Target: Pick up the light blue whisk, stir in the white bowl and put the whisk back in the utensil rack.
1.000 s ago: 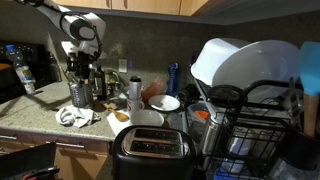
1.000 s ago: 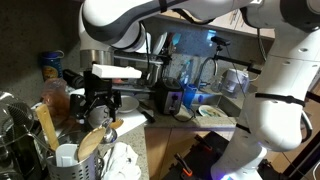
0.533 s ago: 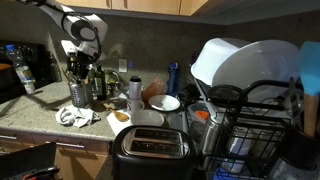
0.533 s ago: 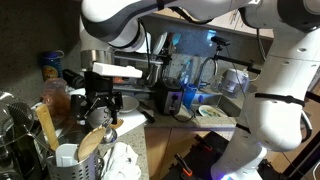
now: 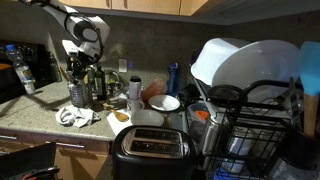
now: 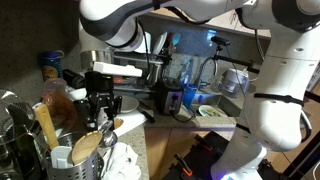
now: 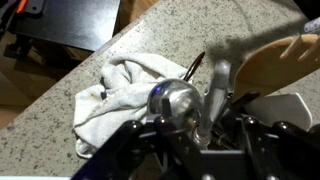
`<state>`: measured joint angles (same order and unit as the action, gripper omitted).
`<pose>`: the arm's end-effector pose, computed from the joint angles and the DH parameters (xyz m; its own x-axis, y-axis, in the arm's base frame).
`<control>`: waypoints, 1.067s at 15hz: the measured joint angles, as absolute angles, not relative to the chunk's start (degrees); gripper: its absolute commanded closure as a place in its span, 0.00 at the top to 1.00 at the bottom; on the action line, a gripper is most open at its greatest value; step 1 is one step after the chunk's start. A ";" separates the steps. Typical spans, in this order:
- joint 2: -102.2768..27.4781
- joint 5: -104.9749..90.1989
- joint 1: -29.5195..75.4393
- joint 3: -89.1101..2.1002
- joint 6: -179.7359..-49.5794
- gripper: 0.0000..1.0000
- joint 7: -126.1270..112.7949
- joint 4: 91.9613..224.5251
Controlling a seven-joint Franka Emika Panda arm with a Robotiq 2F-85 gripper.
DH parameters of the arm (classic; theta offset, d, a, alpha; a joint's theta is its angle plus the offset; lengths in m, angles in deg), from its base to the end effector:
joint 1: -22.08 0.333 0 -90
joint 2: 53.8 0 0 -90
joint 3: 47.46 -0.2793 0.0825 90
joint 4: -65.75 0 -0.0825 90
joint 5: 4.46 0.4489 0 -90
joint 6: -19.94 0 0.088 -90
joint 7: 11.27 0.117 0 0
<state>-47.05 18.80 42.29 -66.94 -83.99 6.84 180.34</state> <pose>0.4342 0.4072 0.3115 0.8738 0.2550 -0.4140 0.1558 -0.9534 -0.2585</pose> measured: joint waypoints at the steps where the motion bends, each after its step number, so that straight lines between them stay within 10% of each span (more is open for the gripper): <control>1: -46.87 18.83 42.22 -66.94 -83.92 0.14 6.84 180.09; 16: -42.90 19.00 42.04 -66.69 -82.24 0.10 6.63 175.63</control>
<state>-42.90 19.00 42.04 -66.69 -82.24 6.63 175.63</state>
